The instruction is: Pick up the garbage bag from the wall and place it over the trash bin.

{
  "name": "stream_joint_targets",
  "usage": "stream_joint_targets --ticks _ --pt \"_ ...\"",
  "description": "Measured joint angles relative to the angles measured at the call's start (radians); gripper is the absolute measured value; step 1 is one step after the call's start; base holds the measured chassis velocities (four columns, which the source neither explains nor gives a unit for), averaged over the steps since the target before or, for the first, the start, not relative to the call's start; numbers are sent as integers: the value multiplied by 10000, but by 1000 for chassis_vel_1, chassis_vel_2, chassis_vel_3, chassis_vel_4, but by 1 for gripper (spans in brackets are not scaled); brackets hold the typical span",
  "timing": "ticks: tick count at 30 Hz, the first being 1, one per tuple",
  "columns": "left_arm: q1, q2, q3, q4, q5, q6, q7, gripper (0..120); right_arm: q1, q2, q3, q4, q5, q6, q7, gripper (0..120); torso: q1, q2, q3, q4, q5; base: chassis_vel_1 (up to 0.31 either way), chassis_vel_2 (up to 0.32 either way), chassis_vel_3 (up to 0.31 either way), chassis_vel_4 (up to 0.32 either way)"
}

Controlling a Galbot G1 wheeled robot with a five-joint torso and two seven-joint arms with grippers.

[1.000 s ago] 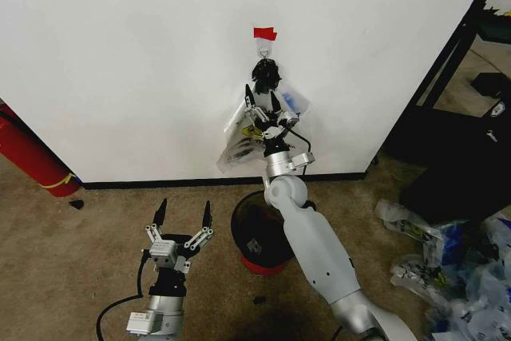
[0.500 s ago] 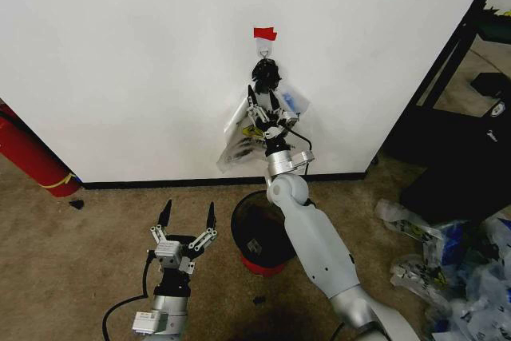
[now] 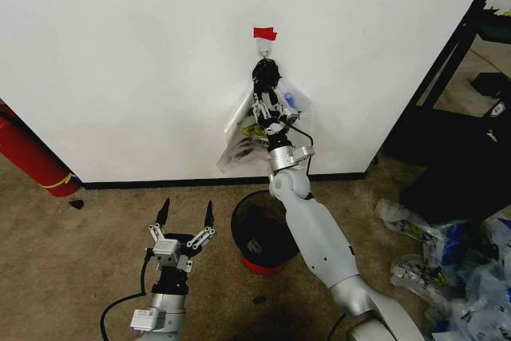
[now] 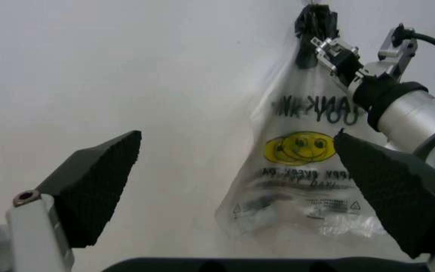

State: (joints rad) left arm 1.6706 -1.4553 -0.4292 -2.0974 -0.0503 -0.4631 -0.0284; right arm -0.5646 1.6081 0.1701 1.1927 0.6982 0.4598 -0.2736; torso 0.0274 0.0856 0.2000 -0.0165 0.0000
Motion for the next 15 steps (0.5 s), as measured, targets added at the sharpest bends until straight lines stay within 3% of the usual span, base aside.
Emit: stream_joint_targets --ticks 1,2,5,14,15 --pt "0 0 0 0 0 0 0 100 0 0 0 0 0 0 0 38 0 0 0 0 0 0 0 0 0" --pt "-3 39 -28 -31 -10 13 -7 100 13 0 0 -34 -66 7 -1 29 0 0 0 0 0 0 0 0 0" --pt "15 79 -61 -76 -15 18 -21 100 52 0 27 -149 -117 42 -1 18 0 0 0 0 0 0 0 0 0" --pt "66 25 -61 -81 -18 1 -56 100 86 0 58 -243 -165 58 0 14 0 0 0 0 0 0 0 0 0" --pt "77 14 -53 -77 -16 -5 -56 100 73 0 60 -231 -171 57 4 9 0 0 0 0 0 0 0 0 0"
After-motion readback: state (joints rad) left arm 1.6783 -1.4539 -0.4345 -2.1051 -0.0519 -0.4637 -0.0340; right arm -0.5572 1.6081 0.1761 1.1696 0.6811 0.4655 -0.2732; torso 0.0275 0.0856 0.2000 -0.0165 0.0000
